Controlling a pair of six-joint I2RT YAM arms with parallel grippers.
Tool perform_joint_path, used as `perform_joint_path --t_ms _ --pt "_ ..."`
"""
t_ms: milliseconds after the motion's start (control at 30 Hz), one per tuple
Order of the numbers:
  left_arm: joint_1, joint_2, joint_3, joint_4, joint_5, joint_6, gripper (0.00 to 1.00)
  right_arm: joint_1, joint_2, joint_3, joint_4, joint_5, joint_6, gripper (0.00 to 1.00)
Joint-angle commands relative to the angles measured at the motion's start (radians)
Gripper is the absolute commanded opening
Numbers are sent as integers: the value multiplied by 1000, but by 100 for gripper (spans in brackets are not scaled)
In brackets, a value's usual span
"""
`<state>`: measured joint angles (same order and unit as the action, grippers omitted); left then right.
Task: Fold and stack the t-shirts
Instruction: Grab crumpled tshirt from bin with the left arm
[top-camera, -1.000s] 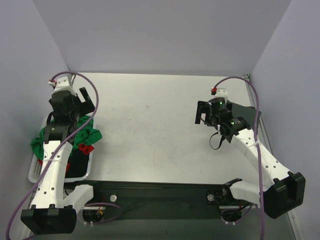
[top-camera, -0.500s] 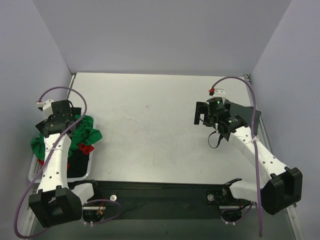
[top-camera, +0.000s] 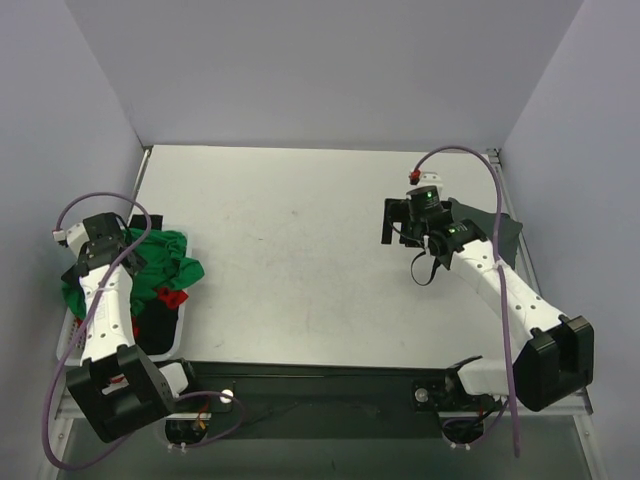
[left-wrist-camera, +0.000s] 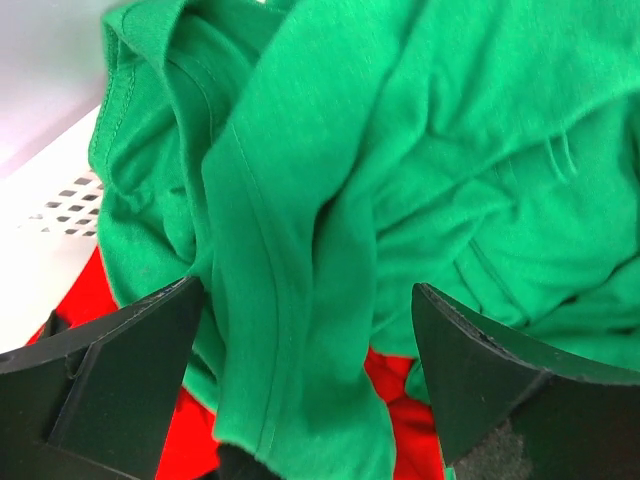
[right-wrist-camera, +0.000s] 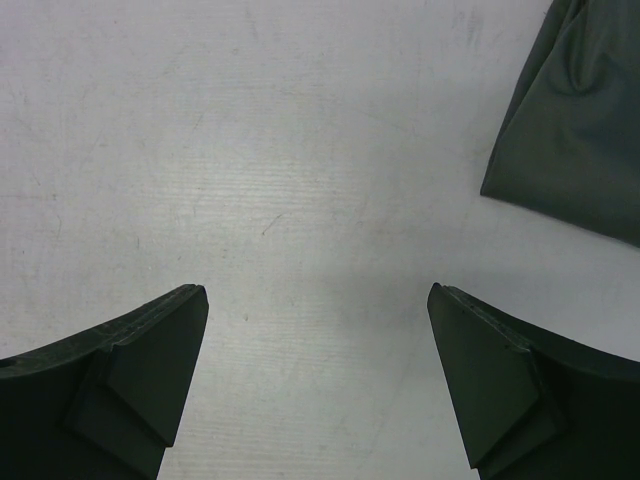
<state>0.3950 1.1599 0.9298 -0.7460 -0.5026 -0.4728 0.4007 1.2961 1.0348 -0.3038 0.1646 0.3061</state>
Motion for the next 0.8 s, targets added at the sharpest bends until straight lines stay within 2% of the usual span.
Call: perform_joint_path --t_ms 0,100,133,333,367,433,467,667,767 --pt "34 12 -5 89 50 -32 97 4 23 60 -20 -14 -10 99" --pt "33 37 -26 117 94 -32 88 6 42 77 -26 -19 -9 98" --pt "33 44 -29 122 107 -33 76 4 49 83 -26 -19 -9 98" --pt "33 11 -40 154 179 -29 34 6 60 93 -27 -11 -12 98" --pt "33 4 -33 152 188 -29 20 3 63 94 -27 -11 -12 98" --pt "30 -21 3 146 246 -33 3 3 63 96 -29 -8 -15 98" --pt "24 -31 16 146 265 -44 0 3 62 94 -29 -7 -16 98" --pt "-73 -129 148 211 288 -118 0 4 63 96 -31 -2 -22 98" --pt "-168 -150 251 272 282 -113 0 3 62 90 -29 4 -22 98"
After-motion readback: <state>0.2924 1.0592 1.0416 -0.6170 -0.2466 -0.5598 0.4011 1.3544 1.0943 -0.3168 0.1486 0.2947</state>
